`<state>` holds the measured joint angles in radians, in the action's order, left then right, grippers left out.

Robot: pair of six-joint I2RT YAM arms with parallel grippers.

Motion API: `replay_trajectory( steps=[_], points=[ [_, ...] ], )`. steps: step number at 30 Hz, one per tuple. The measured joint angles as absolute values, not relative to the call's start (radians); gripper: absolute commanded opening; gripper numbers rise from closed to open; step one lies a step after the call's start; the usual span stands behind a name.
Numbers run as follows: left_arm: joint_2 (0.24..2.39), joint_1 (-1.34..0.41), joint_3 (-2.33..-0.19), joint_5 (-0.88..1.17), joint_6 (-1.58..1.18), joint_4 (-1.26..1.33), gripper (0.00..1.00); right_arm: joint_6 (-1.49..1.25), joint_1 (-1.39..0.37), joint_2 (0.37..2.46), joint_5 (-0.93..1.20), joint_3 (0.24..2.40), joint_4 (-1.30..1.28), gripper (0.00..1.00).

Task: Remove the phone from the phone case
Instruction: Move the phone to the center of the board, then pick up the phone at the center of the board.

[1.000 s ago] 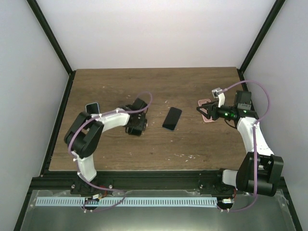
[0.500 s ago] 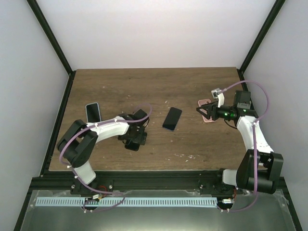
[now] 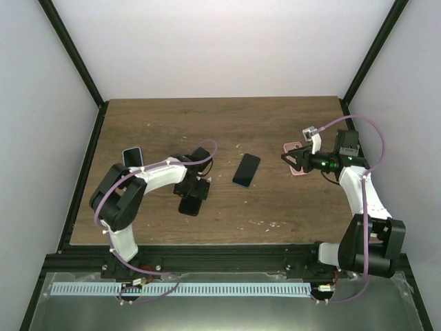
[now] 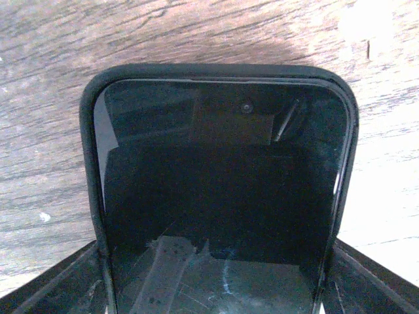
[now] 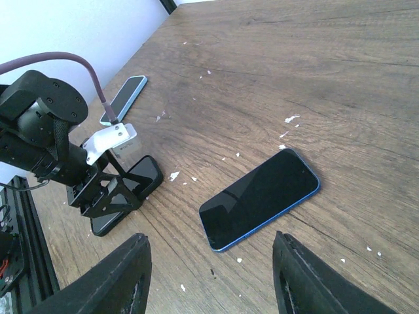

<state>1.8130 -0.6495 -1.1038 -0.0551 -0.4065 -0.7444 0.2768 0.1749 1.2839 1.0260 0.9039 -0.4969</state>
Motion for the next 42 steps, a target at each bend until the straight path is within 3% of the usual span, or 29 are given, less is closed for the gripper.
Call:
replay_trajectory(
  steps=[3,8,16,24,32,42],
  points=[
    [1.813,-0.647,-1.104,-0.051,-0.395,-0.746,0.64,0.277,0.175,1.284,1.026,0.904,-0.497,0.52],
    [1.79,-0.641,-1.093,-0.036,-0.394,-0.741,0.55,0.283,0.175,1.287,1.026,0.904,-0.501,0.51],
    [1.543,-0.644,-1.028,0.035,-0.492,-0.645,0.54,0.31,0.134,1.324,1.015,0.971,-0.572,0.47],
    [1.335,-0.657,-0.986,0.031,-0.694,-0.312,0.52,0.27,-0.232,1.352,0.838,1.042,-0.575,0.46],
    [1.313,-0.703,-0.914,-0.049,-0.879,-0.084,0.52,0.201,-0.486,1.414,0.677,1.158,-0.55,0.42],
    [1.287,-0.743,-0.836,-0.159,-0.966,0.024,0.52,0.063,-0.538,1.464,0.631,1.17,-0.485,0.35]
  ],
)
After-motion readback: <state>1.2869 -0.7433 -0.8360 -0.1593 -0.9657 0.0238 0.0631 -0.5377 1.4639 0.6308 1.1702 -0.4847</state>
